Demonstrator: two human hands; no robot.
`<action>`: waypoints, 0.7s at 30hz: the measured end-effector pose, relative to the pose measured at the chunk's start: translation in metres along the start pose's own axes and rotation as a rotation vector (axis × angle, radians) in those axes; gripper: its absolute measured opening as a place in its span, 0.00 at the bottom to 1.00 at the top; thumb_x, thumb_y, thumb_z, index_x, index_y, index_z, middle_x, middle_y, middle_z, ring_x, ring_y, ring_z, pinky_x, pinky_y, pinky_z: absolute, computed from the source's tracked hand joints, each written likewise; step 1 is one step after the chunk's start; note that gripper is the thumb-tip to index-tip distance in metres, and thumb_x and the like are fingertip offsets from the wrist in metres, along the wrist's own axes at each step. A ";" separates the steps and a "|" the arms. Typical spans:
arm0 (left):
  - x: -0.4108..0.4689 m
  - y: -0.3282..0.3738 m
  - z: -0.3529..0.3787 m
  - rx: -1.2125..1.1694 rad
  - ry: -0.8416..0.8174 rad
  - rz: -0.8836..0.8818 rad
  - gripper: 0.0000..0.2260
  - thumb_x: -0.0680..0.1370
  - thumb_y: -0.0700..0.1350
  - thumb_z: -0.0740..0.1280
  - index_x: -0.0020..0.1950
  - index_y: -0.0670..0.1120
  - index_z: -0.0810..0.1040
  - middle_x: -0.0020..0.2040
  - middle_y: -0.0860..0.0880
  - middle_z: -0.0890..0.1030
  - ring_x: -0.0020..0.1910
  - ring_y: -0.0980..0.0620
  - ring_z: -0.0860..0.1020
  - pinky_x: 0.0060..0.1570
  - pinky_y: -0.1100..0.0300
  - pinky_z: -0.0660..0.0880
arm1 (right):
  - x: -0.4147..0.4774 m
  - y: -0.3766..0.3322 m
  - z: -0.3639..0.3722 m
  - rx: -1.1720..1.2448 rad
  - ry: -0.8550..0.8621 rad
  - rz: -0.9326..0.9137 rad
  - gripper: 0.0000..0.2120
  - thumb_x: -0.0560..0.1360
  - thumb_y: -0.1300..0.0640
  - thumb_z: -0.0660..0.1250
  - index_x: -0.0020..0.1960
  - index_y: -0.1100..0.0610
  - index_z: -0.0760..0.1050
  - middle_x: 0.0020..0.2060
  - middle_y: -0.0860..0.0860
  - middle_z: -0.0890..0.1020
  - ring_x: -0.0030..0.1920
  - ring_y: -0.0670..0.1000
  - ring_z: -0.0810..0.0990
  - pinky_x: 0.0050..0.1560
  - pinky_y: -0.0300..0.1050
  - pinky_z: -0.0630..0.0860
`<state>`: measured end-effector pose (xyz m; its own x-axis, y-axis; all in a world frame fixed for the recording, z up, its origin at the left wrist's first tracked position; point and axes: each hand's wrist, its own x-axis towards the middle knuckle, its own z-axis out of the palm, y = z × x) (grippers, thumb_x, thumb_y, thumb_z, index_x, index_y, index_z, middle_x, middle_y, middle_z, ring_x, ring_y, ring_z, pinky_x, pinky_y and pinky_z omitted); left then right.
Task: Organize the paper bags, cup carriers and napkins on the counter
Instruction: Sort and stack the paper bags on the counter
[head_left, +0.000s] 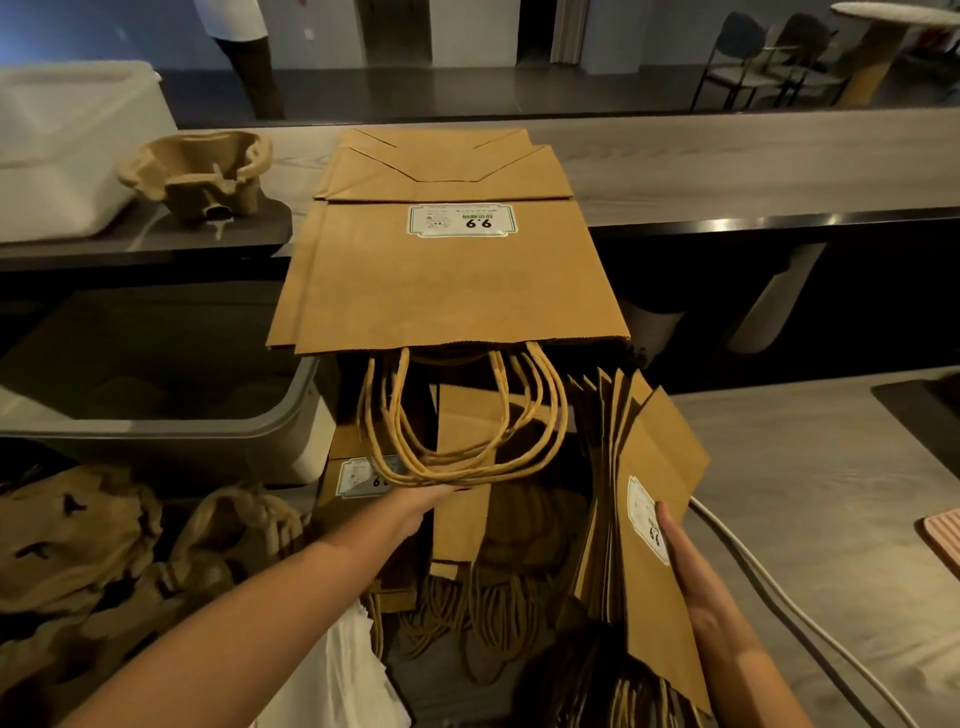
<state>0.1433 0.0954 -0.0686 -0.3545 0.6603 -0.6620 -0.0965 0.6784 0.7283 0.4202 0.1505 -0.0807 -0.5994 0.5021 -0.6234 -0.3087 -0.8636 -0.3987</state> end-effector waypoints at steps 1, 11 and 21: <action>-0.010 0.004 0.003 -0.015 -0.030 0.006 0.25 0.75 0.45 0.70 0.70 0.46 0.68 0.71 0.50 0.64 0.72 0.45 0.60 0.71 0.51 0.59 | 0.000 0.001 0.002 -0.012 0.008 -0.014 0.39 0.36 0.57 0.86 0.46 0.64 0.82 0.37 0.62 0.84 0.31 0.59 0.84 0.27 0.54 0.80; -0.058 -0.005 0.012 0.105 -0.186 0.050 0.28 0.74 0.41 0.70 0.70 0.43 0.62 0.65 0.45 0.72 0.59 0.52 0.70 0.61 0.58 0.66 | 0.016 0.007 0.008 -0.023 0.032 -0.068 0.46 0.37 0.54 0.86 0.54 0.60 0.79 0.42 0.61 0.84 0.36 0.59 0.84 0.32 0.55 0.81; -0.097 0.011 0.060 0.490 -0.218 0.337 0.25 0.81 0.54 0.56 0.76 0.52 0.54 0.73 0.49 0.62 0.70 0.50 0.65 0.67 0.57 0.65 | 0.019 0.008 0.004 -0.007 -0.034 -0.133 0.49 0.41 0.46 0.85 0.60 0.59 0.78 0.49 0.62 0.83 0.42 0.61 0.84 0.37 0.58 0.81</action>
<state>0.2322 0.0580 -0.0065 -0.0886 0.8787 -0.4690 0.4428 0.4565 0.7717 0.4031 0.1530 -0.0934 -0.5781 0.6102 -0.5417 -0.3822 -0.7891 -0.4810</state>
